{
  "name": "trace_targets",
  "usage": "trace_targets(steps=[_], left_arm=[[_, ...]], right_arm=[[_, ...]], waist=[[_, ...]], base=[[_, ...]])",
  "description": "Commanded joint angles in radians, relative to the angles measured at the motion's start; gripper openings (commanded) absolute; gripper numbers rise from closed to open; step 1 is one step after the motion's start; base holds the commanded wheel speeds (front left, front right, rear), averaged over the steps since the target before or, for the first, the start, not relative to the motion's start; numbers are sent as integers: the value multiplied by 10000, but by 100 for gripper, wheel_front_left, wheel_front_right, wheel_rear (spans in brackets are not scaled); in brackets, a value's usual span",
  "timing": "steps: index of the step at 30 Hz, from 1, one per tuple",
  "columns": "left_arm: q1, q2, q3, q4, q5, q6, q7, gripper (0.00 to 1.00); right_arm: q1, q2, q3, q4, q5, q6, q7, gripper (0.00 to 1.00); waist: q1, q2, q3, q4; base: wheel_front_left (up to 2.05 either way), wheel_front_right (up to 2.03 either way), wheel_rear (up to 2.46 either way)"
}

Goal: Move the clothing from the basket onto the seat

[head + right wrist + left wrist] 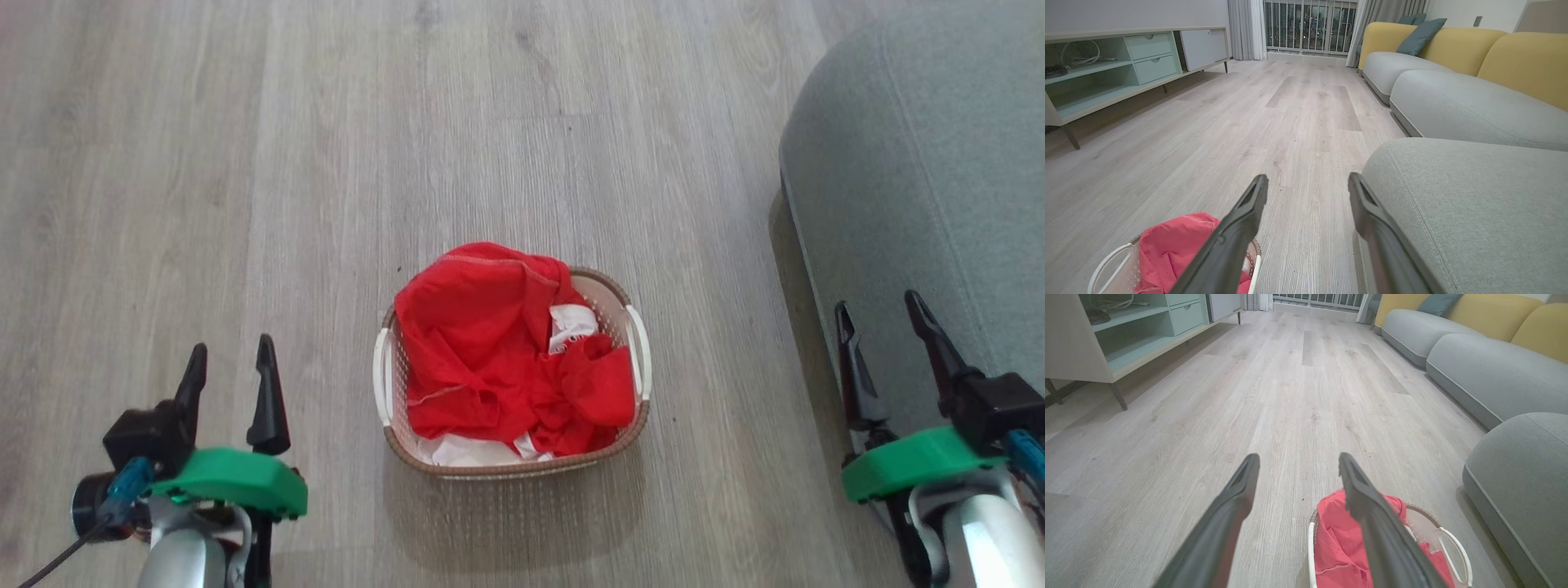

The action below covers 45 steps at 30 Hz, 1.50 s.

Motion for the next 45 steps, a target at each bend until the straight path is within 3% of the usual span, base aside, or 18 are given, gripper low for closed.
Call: trace_targets(steps=[1, 5, 9, 15, 24, 31, 36, 45], left_arm=[[-492, 61, 253, -296, -49, -26, -107, 100], [-1045, 54, -233, -5, -42, -8, -107, 100], [-2387, 52, -1362, 592, -128, 84, -107, 100], [-4808, 51, -3148, 2572, -528, 238, 46, 100], [-7565, 50, -5132, 4912, -1606, 342, 378, 100], [-8970, 50, -6244, 6833, -2028, 363, 819, 100], [-9497, 49, -6518, 8006, -2375, 500, 1178, 100], [-10313, 250, -6746, 9844, -2199, 1200, 1398, 100]], right_arm=[[-341, -198, 185, -425, -28, -2, -63, 100], [-646, -234, 121, -638, 23, -2, -63, 100], [-1274, -318, 43, -961, 107, -2, -63, 100], [-2403, -337, 393, -1283, 210, -2, -63, 100], [-3551, -4, 716, -1435, 381, -2, -63, 100], [-3950, 354, 809, -1456, 509, -2, -63, 100], [-3988, 570, 856, -1457, 618, -2, -63, 100], [-3749, 786, 996, -1582, 930, -2, -63, 100]], waist=[[1, 0, 215, -65], [1, 0, 1113, -122], [1, 0, 2707, -133], [1, 0, 4884, -518], [1, 0, 7034, -1416], [1, 0, 8072, -2221], [1, 0, 8387, -2739], [1, 0, 8609, -3450]], base=[[0, 0, 0], [0, 0, 0], [0, 0, 0], [0, 0, 0], [0, 0, 0], [0, 0, 0], [0, 0, 0], [0, 0, 0]])
